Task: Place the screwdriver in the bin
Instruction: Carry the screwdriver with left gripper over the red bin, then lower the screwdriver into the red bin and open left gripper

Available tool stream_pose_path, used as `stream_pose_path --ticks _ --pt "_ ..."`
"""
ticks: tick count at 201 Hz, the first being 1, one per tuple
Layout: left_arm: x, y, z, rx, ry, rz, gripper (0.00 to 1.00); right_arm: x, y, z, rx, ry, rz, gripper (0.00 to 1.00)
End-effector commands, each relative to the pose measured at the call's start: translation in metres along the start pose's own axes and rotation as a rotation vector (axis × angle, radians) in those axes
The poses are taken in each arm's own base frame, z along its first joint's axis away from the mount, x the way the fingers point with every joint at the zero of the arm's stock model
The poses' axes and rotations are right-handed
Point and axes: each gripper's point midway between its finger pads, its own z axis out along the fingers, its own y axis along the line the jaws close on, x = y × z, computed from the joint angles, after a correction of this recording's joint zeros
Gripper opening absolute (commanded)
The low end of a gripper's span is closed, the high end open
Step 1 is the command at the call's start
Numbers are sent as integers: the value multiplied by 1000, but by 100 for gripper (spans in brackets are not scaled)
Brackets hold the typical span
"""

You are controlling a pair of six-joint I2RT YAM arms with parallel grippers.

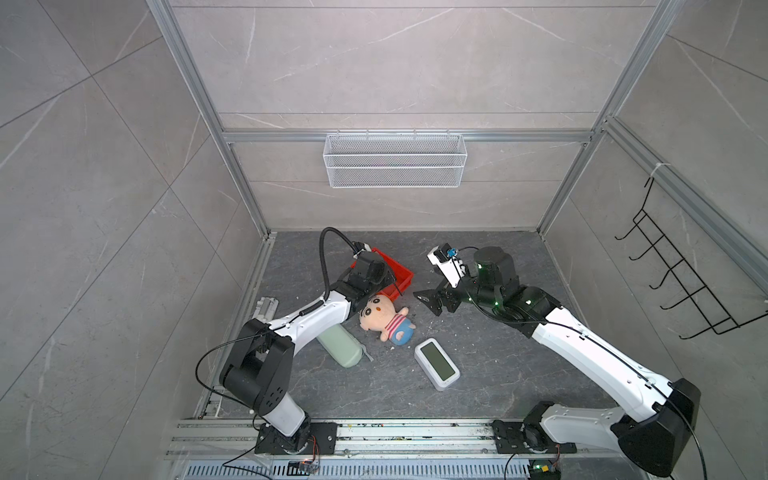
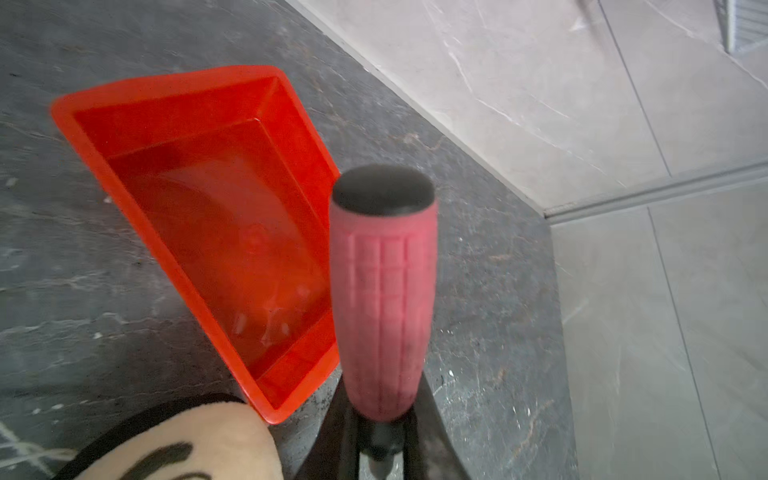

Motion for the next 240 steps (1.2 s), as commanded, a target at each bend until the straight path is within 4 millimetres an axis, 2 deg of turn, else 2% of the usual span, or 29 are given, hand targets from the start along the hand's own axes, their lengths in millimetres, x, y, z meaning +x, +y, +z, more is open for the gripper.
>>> stream_pose_path --ticks 1,46,93,122,151,240 --pt "-10 20 1 -164 -21 -59 0 -9 10 3 -35 -22 -42 99" --pt "-22 26 10 -278 -12 -130 0 -11 7 9 -5 -23 -48 99" --pt "-33 44 26 -330 2 -239 0 -9 5 9 10 -11 -56 99" --pt "-32 54 39 -348 51 -286 0 -7 4 10 24 0 -62 99" --pt "-32 53 50 -353 69 -275 0 -6 2 11 31 8 -60 99" --pt "-14 65 80 -405 130 -302 0 1 1 13 39 36 -56 99"
